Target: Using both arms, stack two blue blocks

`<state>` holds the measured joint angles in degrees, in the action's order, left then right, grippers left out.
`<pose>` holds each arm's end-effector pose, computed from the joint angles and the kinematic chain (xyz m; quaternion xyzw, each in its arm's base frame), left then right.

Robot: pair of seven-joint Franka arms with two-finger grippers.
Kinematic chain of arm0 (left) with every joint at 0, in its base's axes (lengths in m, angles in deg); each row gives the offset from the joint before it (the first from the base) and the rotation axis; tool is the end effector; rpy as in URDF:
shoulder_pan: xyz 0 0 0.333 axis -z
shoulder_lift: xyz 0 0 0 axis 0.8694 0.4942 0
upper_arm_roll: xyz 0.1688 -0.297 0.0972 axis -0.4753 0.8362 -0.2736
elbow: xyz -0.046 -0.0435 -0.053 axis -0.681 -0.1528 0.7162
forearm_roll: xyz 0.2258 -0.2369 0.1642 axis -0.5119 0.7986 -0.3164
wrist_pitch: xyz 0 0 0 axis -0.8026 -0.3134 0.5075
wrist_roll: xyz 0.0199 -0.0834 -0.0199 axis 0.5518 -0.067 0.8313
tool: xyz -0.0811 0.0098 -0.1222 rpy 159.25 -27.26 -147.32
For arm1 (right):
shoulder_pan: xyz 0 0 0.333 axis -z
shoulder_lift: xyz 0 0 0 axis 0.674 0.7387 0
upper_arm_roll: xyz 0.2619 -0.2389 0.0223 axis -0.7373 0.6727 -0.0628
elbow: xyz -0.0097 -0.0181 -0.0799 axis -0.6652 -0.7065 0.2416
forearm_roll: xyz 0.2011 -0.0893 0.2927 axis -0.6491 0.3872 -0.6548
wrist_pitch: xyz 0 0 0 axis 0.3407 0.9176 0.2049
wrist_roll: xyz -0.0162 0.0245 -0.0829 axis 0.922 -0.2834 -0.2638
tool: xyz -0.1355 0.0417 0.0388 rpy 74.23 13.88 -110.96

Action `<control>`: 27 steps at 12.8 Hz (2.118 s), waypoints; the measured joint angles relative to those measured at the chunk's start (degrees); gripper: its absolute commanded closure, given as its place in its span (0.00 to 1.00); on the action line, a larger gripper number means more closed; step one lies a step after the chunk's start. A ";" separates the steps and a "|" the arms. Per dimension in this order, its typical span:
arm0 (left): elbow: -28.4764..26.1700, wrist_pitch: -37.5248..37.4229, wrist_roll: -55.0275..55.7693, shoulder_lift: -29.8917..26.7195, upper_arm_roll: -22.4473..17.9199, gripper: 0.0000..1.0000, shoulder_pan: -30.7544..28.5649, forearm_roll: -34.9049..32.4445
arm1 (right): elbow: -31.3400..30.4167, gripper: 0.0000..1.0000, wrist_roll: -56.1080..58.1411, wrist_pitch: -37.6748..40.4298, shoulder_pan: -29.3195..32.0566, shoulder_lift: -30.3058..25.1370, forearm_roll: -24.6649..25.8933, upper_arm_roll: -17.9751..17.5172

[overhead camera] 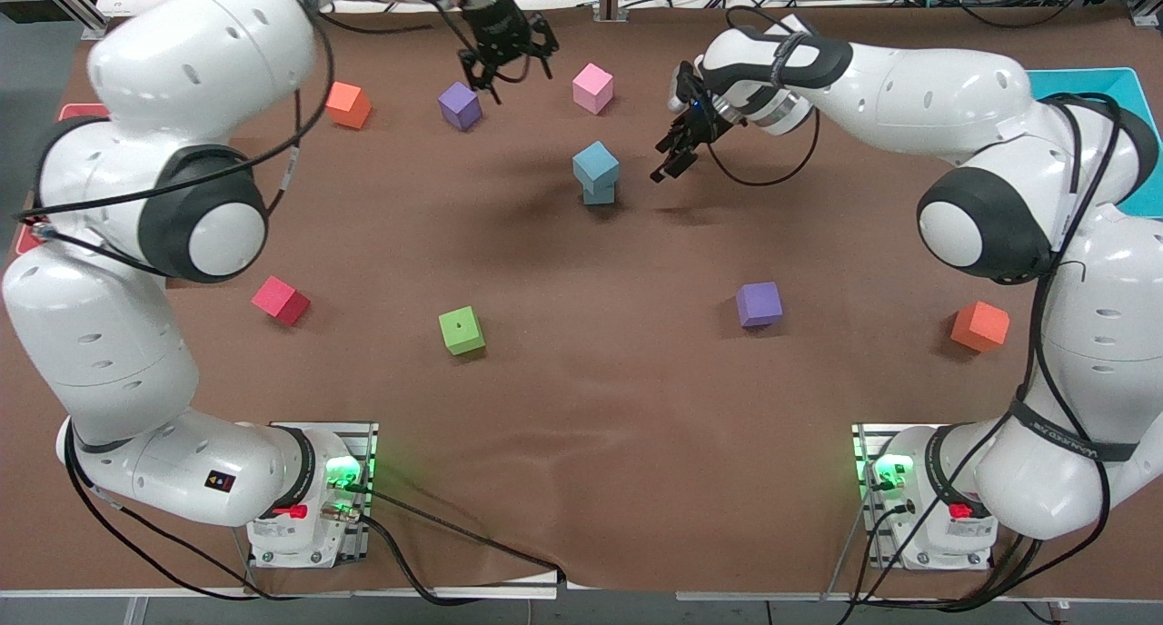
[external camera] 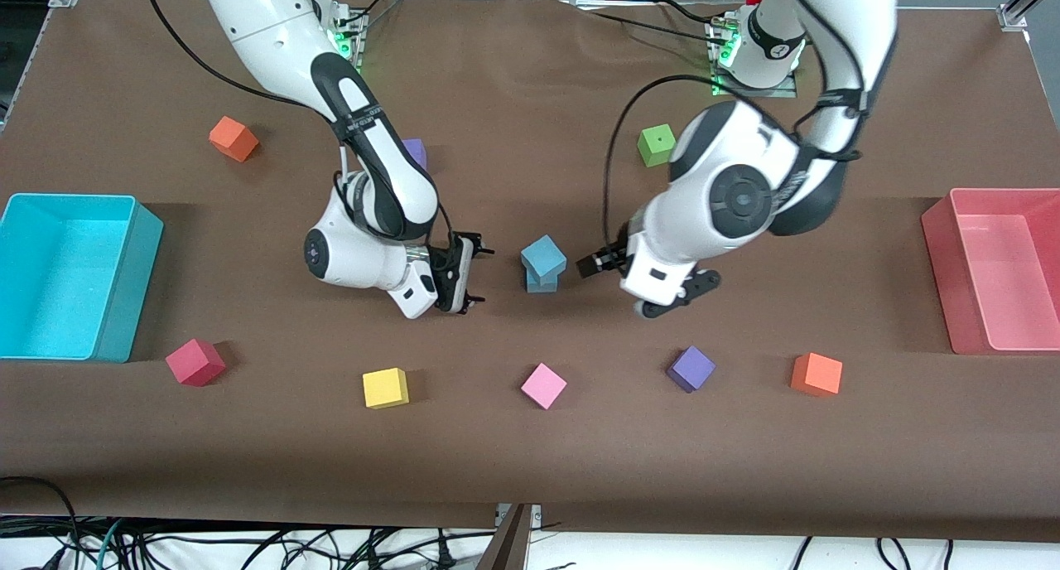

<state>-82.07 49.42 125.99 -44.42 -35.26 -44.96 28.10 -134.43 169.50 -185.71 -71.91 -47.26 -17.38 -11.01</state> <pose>0.6071 -0.3207 0.4271 0.9687 0.1927 -0.1233 0.0964 0.5896 0.3533 0.2225 -0.7613 -0.5662 -0.1002 0.2996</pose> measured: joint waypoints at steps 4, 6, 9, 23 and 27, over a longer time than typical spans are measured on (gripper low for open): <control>0.00 -7.89 -17.17 -3.59 -0.34 0.00 -6.53 -2.75 | 3.60 0.00 -6.44 14.44 0.11 -4.84 9.90 7.66; -0.05 -9.56 -24.91 -5.14 -1.43 0.00 -7.23 -6.24 | 4.78 0.00 -7.54 18.21 0.16 -7.33 11.69 11.80; -2.99 -12.10 -37.53 -10.86 -2.99 0.00 -9.42 -8.92 | 8.22 0.00 -7.58 21.87 0.32 -8.65 12.30 18.09; -19.46 -10.73 -47.79 -33.69 -3.37 0.00 -17.64 -10.95 | 14.61 0.00 -41.50 23.63 19.23 -18.37 40.44 15.01; -17.30 -10.80 -47.42 -33.63 -3.31 0.00 -17.64 -10.90 | 11.83 0.00 -61.71 26.66 23.39 -24.22 46.45 11.73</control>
<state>-99.37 38.62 78.57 -78.05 -38.57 -62.60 17.20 -122.60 107.79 -159.05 -48.52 -71.48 29.07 0.72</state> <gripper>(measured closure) 0.000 0.000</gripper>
